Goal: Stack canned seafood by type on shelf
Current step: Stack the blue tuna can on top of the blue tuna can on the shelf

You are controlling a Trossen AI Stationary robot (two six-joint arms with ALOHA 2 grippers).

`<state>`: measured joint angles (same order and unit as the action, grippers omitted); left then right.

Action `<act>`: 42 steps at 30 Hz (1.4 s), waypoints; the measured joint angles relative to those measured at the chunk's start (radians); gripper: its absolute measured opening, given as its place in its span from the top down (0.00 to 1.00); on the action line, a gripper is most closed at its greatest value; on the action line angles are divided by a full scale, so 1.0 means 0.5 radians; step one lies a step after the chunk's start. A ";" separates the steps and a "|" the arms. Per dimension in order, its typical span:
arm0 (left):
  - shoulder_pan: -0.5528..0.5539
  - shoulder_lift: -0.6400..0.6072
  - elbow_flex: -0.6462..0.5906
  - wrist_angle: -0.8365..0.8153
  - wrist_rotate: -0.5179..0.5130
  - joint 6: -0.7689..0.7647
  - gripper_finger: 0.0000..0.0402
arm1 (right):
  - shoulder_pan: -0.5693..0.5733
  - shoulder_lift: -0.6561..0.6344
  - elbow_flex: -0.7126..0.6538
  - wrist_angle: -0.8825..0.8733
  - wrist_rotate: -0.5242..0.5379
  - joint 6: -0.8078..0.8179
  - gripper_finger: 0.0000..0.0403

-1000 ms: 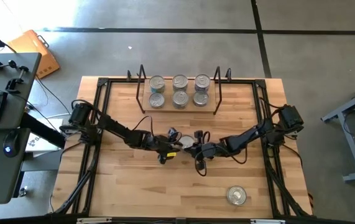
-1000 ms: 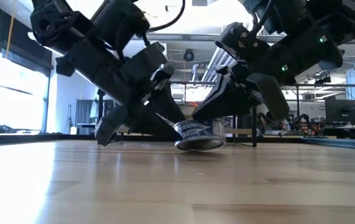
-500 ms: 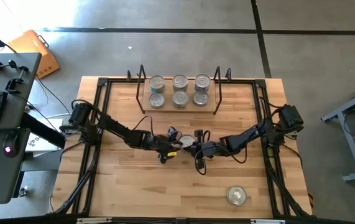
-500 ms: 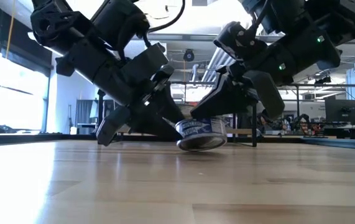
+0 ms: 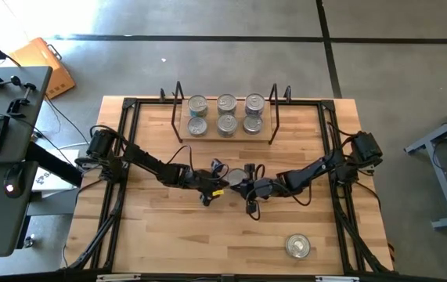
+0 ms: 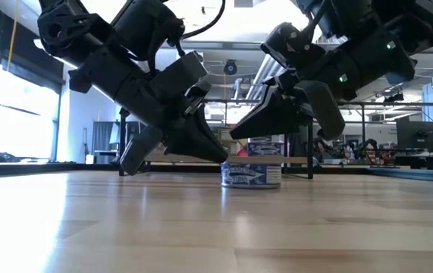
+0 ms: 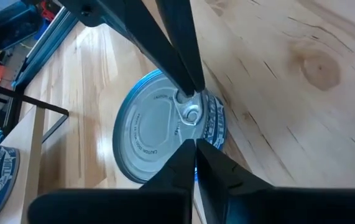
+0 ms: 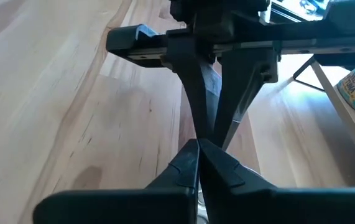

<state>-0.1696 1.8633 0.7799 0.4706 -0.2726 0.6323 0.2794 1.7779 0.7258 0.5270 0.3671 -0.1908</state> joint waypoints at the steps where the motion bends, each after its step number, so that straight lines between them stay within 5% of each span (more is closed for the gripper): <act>1: 0.000 0.000 0.000 0.001 0.000 -0.001 0.98 | 0.001 0.000 0.000 0.000 0.001 0.009 1.00; 9: 0.014 0.000 0.001 0.055 0.097 0.078 0.97 | 0.005 -0.146 0.000 -0.354 0.007 0.359 0.87; 14: 0.060 -0.003 0.002 0.122 0.364 0.189 0.84 | 0.005 -0.194 0.000 -0.601 -0.105 0.732 0.75; 19: 0.182 -0.003 0.001 0.098 0.379 0.113 0.71 | 0.033 -0.178 -0.001 -0.586 -0.282 0.941 0.73; 24: 0.289 -0.008 0.007 0.008 0.715 0.133 0.69 | 0.114 -0.171 -0.002 -0.546 -0.263 0.851 0.73; 29: 0.286 -0.009 0.008 -0.052 0.806 0.176 0.74 | 0.168 -0.170 -0.002 -0.458 -0.210 0.784 0.73; 42: 0.246 -0.013 0.022 -0.018 0.674 0.058 0.69 | 0.175 -0.169 -0.002 -0.446 -0.109 0.783 0.73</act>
<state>-0.0466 1.8569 0.7911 0.4618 0.0646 0.6611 0.3668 1.6932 0.7246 0.3038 0.3126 0.2008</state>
